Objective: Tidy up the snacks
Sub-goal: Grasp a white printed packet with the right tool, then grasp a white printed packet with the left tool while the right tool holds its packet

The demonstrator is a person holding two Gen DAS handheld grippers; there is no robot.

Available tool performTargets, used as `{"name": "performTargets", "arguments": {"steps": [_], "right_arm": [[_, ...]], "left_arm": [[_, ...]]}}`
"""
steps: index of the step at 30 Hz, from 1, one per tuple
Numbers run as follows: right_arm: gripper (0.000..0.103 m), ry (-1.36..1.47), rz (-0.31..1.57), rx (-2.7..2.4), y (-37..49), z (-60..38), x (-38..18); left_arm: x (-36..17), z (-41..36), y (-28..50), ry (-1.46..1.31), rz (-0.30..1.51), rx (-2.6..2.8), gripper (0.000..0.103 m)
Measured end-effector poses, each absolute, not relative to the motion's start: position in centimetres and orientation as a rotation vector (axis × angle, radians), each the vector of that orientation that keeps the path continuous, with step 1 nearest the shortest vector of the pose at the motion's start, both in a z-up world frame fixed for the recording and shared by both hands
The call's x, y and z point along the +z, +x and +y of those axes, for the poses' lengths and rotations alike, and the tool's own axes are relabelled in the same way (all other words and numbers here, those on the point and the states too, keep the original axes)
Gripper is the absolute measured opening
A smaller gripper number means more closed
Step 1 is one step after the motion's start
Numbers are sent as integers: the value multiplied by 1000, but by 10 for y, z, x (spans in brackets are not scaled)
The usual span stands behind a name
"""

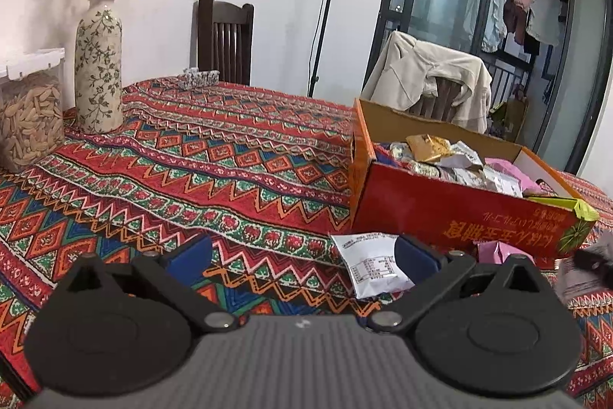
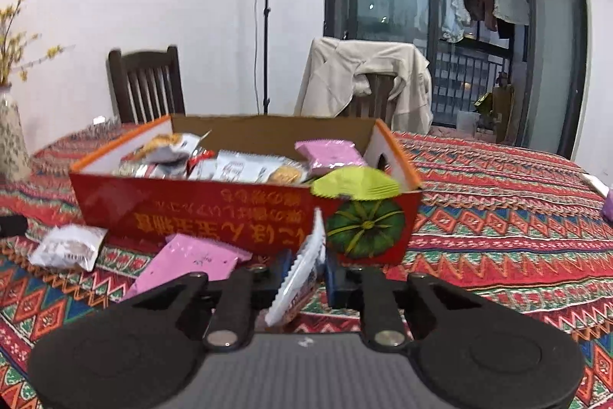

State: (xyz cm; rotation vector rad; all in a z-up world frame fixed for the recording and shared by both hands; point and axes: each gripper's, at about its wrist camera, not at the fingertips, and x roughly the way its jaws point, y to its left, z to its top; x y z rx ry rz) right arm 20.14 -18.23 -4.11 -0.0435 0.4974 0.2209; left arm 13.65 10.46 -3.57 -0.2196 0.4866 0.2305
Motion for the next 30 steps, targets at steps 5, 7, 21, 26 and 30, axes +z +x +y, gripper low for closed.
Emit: {"name": "performTargets", "arguments": {"steps": [5,7,21,26,30], "right_arm": [[16,29,473,194,197,-206,-38],[16,53,465,197,196,-211,-36],[16,92,461,224,194,-215,-35],[16,104,465,226,195,-217,-36],[16,118,460,229,195,-219,-36]], "left_arm": [[-38,108,139,-233,494,233,103],[-39,108,140,-237,503,236,103],[-39,101,143,-195,504,282,103],[-32,94,151,-196,545,287,103],[-27,78,162,-181,581,268,103]]}}
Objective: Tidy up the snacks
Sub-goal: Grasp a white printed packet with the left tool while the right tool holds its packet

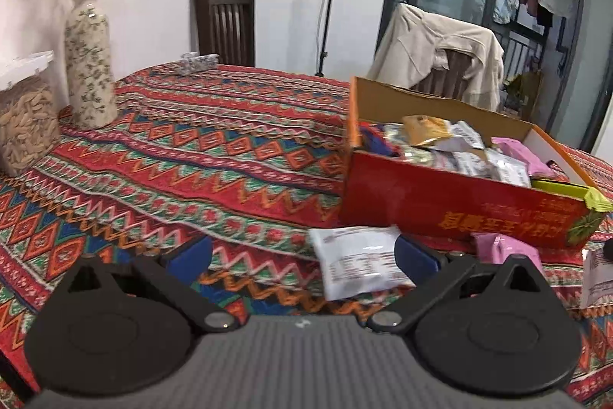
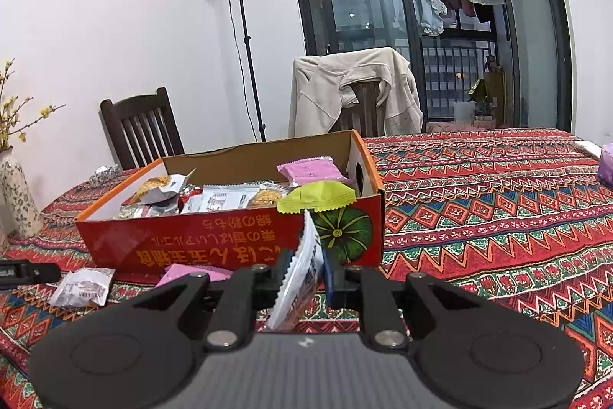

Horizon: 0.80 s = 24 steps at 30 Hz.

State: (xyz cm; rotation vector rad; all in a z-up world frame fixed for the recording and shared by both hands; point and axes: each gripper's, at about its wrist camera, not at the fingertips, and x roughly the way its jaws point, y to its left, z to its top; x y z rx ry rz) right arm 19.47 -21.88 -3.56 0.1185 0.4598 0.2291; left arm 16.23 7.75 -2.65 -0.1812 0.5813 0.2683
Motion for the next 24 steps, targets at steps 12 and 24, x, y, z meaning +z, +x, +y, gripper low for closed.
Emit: {"name": "performTargets", "arguments": {"steps": [12,24], "right_arm": [[16,179,455,239,195,-230,-34],[16,183,438,262,191,-230,-32]], "left_arm": [[-46,28,219,-56,775,357,103],[-37,38,191,-158,695,369,65]]}}
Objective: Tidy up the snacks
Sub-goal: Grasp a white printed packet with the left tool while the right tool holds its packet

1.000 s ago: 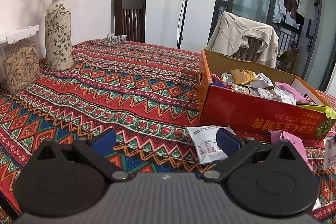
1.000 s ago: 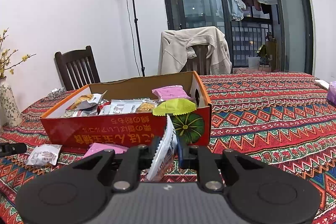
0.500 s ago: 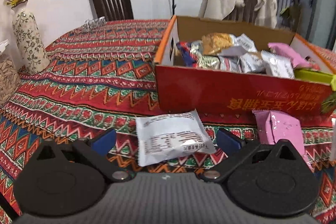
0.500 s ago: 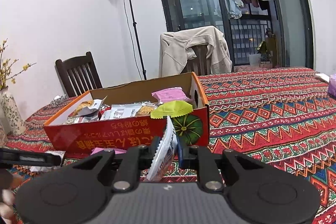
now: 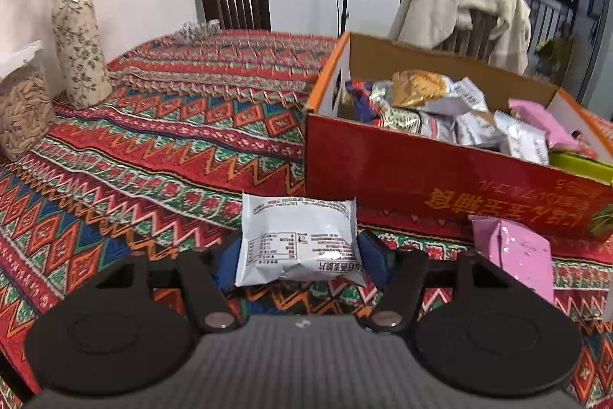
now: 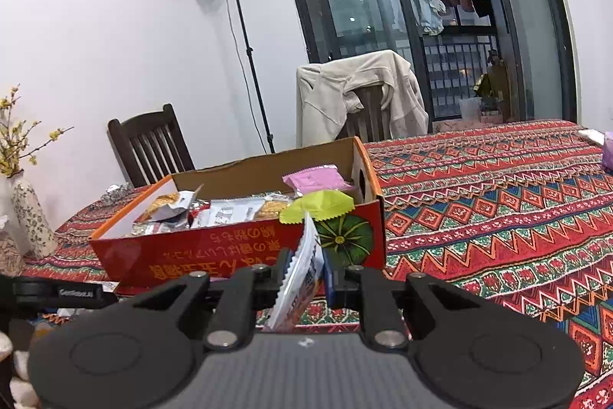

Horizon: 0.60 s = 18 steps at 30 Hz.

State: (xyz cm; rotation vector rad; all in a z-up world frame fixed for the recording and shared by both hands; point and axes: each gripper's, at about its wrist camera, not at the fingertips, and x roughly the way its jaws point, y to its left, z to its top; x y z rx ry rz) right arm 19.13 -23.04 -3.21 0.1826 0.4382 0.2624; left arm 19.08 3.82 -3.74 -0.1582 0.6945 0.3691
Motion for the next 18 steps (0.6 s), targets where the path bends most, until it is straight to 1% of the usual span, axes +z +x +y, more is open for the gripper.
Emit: {"name": "performTargets", "arguments": {"steps": [8,13,18], "right_arm": [[16,149,423,298,185,-220,-30],[16,165,358,311,176,-223,-23],[16,183,340,311,175,-226,-20]], "left_arm": [[-19,25,156,-107,449,317,65],[-14,11,148,-54,387,269,65],[-13,4,139,-38,344,224,65]]}}
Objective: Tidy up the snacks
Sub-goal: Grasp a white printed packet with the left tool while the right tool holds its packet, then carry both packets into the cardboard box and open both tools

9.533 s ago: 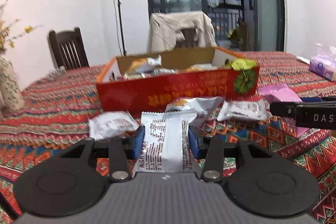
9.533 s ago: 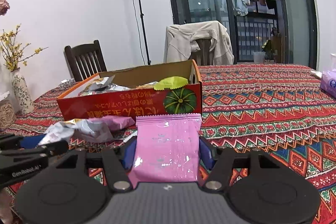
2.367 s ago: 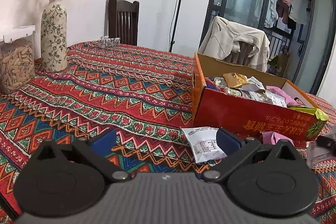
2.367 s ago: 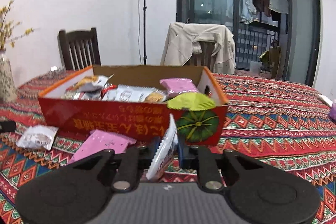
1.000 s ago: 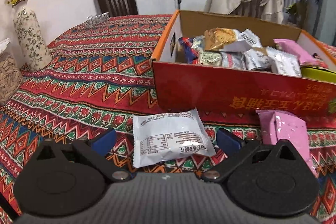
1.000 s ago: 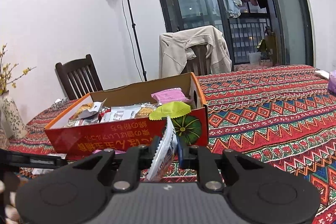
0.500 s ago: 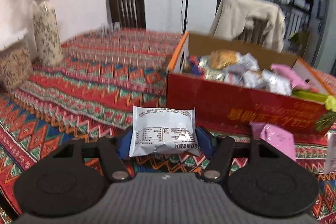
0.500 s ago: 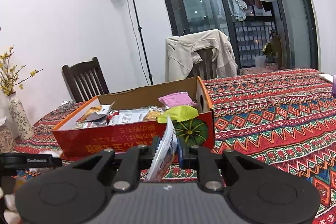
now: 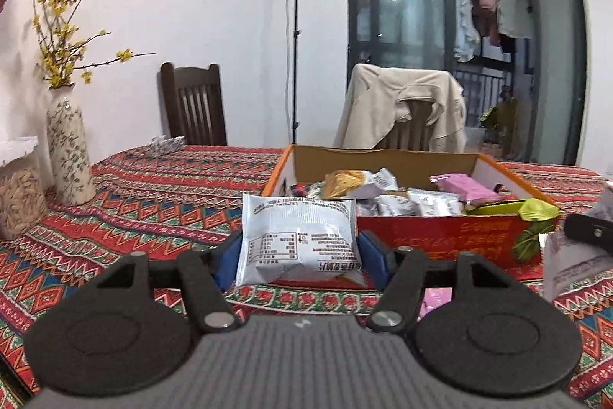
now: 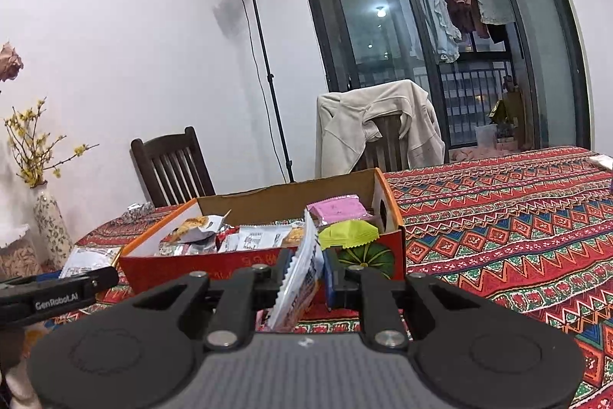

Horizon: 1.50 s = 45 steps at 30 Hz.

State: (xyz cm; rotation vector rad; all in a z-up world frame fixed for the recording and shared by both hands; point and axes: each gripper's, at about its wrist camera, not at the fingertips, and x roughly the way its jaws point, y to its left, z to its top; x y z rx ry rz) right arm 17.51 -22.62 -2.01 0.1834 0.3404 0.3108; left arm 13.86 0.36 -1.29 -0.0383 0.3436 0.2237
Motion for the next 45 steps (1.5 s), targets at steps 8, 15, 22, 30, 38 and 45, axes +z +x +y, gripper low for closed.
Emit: {"name": "performTargets", "arguments": {"steps": [8,15,22,30,38,45], "right_arm": [[16,191,324,304,173,-228,-19],[16,192,318,308,172,-228,-20],[16,189,307,310,171,-227,-18],[16,184,264,334,170,-220,6],[16,168,236,343,193,-210,43],[16,138,262,343,243,-193,55]], "left_arm": [[-15,5,136,-60,358,194,65],[-13,-2,129,-39,318,165,65],[-13,-12,133,5,310,194,65],[8,-19,134,2,304,138,65],[45,-16,159,-73,291,84,65],[63,-21,206,-65,314,72,65]]}}
